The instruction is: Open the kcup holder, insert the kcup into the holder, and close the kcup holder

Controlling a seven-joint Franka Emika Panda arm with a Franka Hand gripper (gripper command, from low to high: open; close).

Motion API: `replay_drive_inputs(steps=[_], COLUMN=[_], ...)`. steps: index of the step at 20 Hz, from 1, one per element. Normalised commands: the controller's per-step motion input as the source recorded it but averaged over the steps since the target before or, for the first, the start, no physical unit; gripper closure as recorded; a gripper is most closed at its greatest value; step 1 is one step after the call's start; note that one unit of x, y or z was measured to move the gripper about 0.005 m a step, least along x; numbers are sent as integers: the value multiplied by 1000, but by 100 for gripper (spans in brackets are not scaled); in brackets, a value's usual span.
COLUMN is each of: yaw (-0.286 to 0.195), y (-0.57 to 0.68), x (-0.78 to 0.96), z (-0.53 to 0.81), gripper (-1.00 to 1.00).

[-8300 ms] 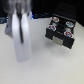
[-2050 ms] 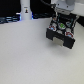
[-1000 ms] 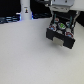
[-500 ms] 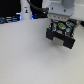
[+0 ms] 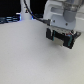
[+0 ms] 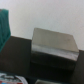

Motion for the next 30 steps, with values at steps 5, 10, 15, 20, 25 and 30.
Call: replay_drive_inputs(steps=[5,10,15,20,25,30], yaw=[229,153,117,103,68,34], y=[185,356,488,506,619,656], x=[-387,-480,-372,-459,-483,-648], z=[-257,-179,2,9,23,46], gripper=[-100,-100,-100,-100,-100,-100])
